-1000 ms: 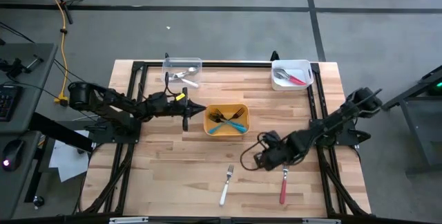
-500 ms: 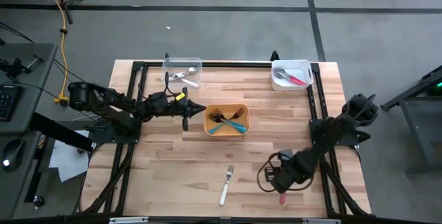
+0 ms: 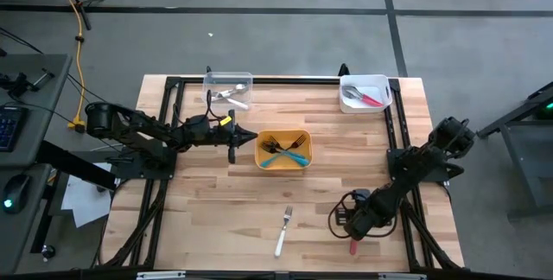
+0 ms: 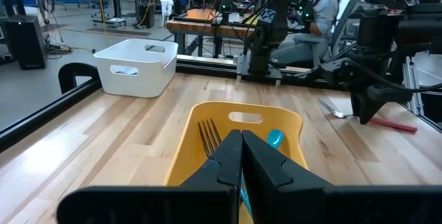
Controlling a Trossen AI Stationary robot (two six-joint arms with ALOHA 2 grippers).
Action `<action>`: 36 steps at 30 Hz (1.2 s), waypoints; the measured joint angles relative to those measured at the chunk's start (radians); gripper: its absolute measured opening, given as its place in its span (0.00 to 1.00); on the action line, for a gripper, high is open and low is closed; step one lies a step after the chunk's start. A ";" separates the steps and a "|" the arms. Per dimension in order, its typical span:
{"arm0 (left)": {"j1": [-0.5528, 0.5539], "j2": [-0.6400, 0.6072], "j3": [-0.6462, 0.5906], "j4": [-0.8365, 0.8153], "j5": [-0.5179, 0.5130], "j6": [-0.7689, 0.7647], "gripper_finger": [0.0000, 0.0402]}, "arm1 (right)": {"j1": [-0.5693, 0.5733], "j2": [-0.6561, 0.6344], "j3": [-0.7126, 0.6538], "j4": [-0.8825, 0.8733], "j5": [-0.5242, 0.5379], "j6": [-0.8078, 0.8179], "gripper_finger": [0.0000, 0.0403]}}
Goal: Sort silverware by color (type)
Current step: Put the pink fork into the white bin
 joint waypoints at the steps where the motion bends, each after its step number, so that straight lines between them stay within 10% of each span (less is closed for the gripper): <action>1: 0.000 0.000 0.000 0.000 0.000 0.000 0.01 | 0.000 0.001 0.004 -0.006 0.002 -0.007 0.30; 9: 0.000 0.000 0.000 0.001 0.000 0.000 0.01 | 0.000 0.002 0.007 -0.039 0.100 -0.100 0.06; 20: 0.000 0.000 0.000 0.004 0.009 -0.001 0.01 | -0.147 0.009 0.112 -0.209 0.179 -0.449 0.10; 36: 0.000 0.000 0.000 0.009 0.009 0.061 0.01 | -0.793 -0.199 0.262 -0.691 0.376 -1.551 0.01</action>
